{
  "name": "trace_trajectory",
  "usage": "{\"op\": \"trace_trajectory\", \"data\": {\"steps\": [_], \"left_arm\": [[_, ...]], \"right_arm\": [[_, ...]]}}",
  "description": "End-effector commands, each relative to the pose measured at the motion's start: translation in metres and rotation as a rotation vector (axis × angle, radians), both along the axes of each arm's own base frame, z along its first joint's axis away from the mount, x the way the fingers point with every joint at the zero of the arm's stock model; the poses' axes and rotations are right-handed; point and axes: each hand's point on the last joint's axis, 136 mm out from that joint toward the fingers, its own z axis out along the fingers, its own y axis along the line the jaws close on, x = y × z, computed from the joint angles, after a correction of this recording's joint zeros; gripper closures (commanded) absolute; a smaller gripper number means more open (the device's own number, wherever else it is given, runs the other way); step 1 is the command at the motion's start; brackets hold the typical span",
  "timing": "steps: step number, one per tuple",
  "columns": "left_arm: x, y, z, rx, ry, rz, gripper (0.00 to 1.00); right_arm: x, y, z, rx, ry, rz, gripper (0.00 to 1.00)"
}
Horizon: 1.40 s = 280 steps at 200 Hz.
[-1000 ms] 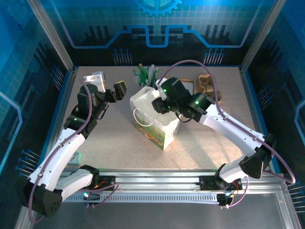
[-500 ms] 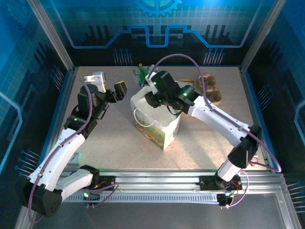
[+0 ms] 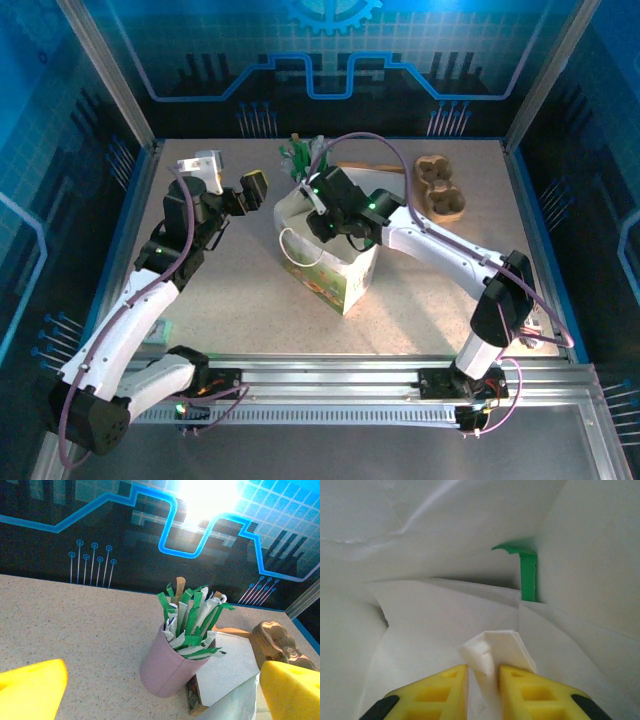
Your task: Pack the takeout coffee
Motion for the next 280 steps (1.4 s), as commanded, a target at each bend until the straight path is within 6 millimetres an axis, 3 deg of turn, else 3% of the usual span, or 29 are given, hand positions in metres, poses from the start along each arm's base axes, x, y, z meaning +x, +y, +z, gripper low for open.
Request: {"op": "trace_trajectory", "data": {"steps": [1, 19, 42, 100, 125, 175, 204, 236, 270, 280], "left_arm": [[-0.001, -0.004, 0.006, 0.015, -0.033, -0.019, 0.01], [-0.001, -0.004, 0.007, 0.015, -0.034, -0.019, 0.01], [-0.002, -0.004, 0.007, 0.017, -0.034, -0.018, 0.01], [-0.002, -0.005, 0.007, 0.022, -0.034, -0.022, 0.01], [-0.002, -0.006, 0.006, 0.024, -0.033, -0.024, 0.01], [-0.002, -0.007, 0.006, 0.029, -0.033, -0.029, 0.01], [-0.002, -0.009, 0.006, 0.030, -0.028, -0.035, 0.01], [-0.002, -0.008, 0.007, 0.029, -0.024, -0.026, 0.01], [-0.004, -0.004, 0.008, 0.024, -0.028, -0.007, 0.01], [-0.003, -0.003, 0.008, 0.021, -0.029, 0.000, 0.01]], "right_arm": [[-0.004, 0.003, 0.030, 0.034, -0.039, 0.009, 0.74], [-0.003, 0.000, 0.067, 0.071, -0.105, 0.017, 0.69], [-0.006, -0.002, 0.106, 0.106, -0.163, 0.033, 0.56], [-0.013, -0.019, 0.172, 0.143, -0.288, 0.032, 0.39], [-0.015, -0.024, 0.168, 0.125, -0.288, 0.031, 0.38], [-0.020, -0.019, 0.127, 0.098, -0.200, 0.042, 0.46], [-0.022, -0.031, 0.136, 0.098, -0.244, 0.021, 0.46], [-0.025, -0.053, 0.157, 0.099, -0.333, -0.002, 0.33], [-0.028, -0.090, 0.182, 0.131, -0.449, -0.086, 0.00], [-0.031, -0.099, 0.185, 0.154, -0.463, -0.095, 0.00]]}}
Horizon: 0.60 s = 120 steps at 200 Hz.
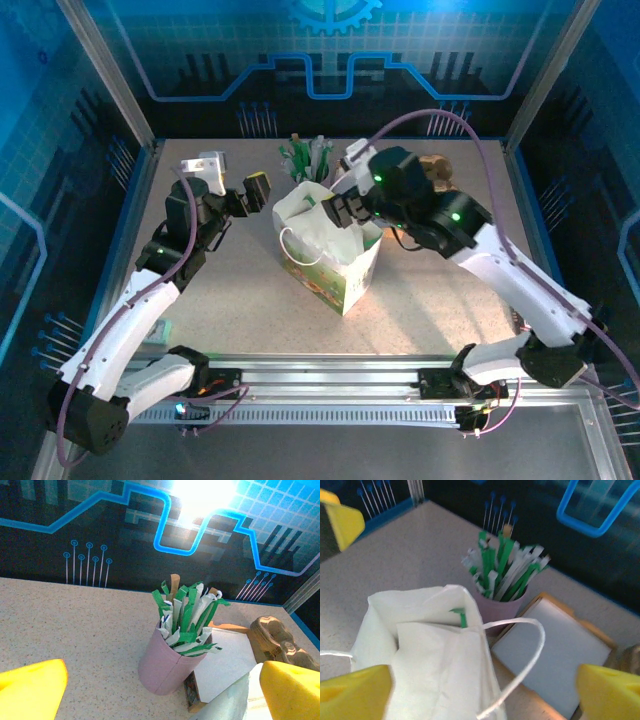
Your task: Pack the takeout coffee
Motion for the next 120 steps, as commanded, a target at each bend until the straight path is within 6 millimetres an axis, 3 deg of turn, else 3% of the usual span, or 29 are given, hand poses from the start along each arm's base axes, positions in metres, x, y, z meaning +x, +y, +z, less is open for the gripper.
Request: {"op": "trace_trajectory", "data": {"steps": [1, 44, 76, 120], "left_arm": [[-0.002, 0.003, 0.009, 0.001, -0.026, 0.019, 0.01], [0.002, 0.007, 0.006, -0.015, -0.009, 0.057, 0.01], [0.007, 0.013, 0.001, -0.032, 0.036, 0.108, 0.01], [0.014, 0.018, -0.004, -0.044, 0.052, 0.156, 0.01]], "right_arm": [[0.002, -0.028, 0.025, 0.056, -0.100, -0.066, 0.00], [0.011, -0.081, 0.017, 0.164, -0.099, -0.209, 0.00], [0.023, -0.117, -0.001, 0.241, -0.121, -0.324, 0.00], [0.039, -0.160, -0.035, 0.218, -0.174, -0.487, 0.00]]}}
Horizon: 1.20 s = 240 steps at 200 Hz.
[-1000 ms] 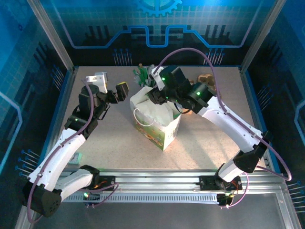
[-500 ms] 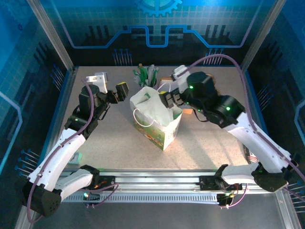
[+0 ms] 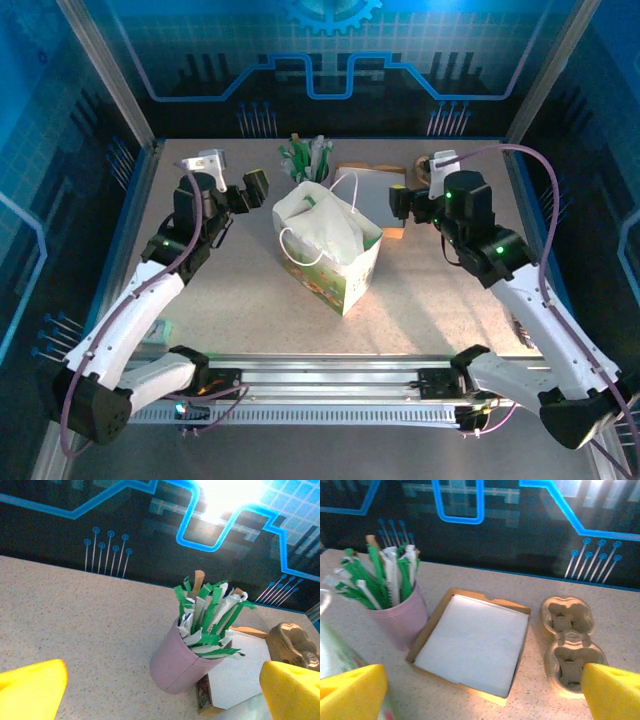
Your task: Pack the takeout coffee
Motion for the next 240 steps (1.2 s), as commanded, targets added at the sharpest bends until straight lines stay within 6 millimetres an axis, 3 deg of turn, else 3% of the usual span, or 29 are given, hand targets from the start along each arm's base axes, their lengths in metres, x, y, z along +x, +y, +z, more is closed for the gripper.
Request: {"op": "trace_trajectory", "data": {"steps": [1, 22, 27, 49, 144, 185, 220, 240], "left_arm": [[0.001, 0.008, 0.014, -0.021, -0.022, 0.061, 0.01], [0.002, 0.015, 0.011, 0.009, -0.008, 0.094, 0.01], [0.002, 0.016, 0.010, 0.012, 0.000, 0.099, 0.01], [0.000, 0.019, -0.003, 0.018, 0.052, 0.109, 0.01], [-0.009, 0.034, -0.044, 0.012, 0.119, 0.148, 0.01], [-0.010, 0.034, -0.056, 0.023, 0.133, 0.147, 0.01], [-0.010, 0.038, -0.063, 0.046, 0.134, 0.157, 0.01], [-0.009, 0.038, -0.065, 0.052, 0.131, 0.159, 0.01]], "right_arm": [[0.008, -0.022, 0.011, 0.042, -0.114, -0.098, 0.00], [0.012, -0.044, -0.002, 0.018, -0.209, -0.187, 0.00], [0.012, -0.048, -0.014, -0.004, -0.220, -0.198, 0.00], [0.015, -0.064, -0.034, -0.066, -0.282, -0.262, 0.00], [0.045, -0.116, -0.131, -0.184, -0.125, -0.441, 0.00], [0.048, -0.133, -0.164, -0.205, -0.069, -0.457, 0.00], [0.054, -0.136, -0.191, -0.219, -0.041, -0.436, 0.00], [0.056, -0.130, -0.199, -0.128, -0.046, -0.408, 0.00]]}}
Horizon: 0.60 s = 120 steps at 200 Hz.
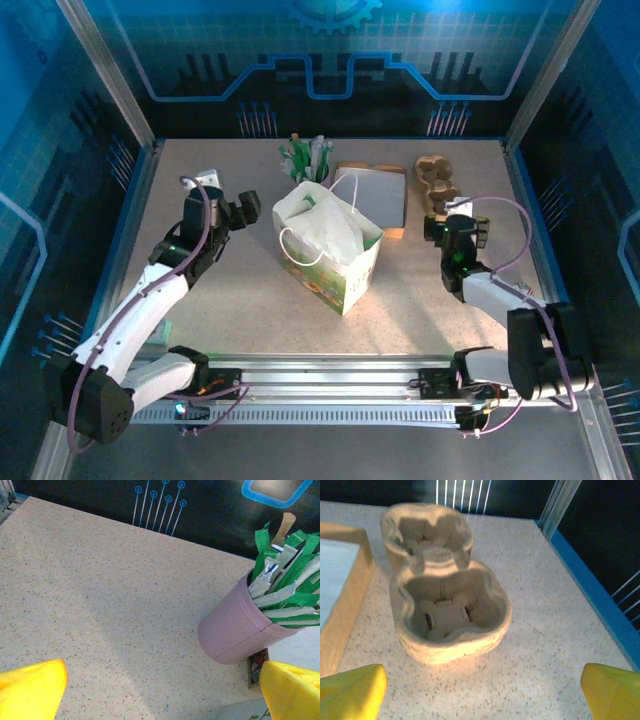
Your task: Pack the takeout coffee
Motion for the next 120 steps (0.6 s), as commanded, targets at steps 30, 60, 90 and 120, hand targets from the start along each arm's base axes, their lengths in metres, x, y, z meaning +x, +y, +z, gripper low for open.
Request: {"op": "trace_trajectory", "data": {"steps": [30, 60, 90, 120], "left_arm": [[0.002, 0.007, 0.002, 0.007, -0.044, 0.028, 0.01], [0.002, 0.008, -0.001, 0.012, -0.045, 0.034, 0.01], [0.003, 0.009, -0.005, 0.012, -0.047, 0.044, 0.01], [0.003, 0.011, -0.007, 0.021, -0.048, 0.047, 0.01]], "right_arm": [[0.017, 0.009, -0.007, 0.079, -0.082, 0.062, 0.00], [0.023, 0.018, -0.016, 0.086, -0.095, 0.117, 0.00], [0.030, 0.025, -0.021, 0.087, -0.049, 0.154, 0.00], [0.029, 0.039, -0.022, 0.079, -0.063, 0.233, 0.00]]}}
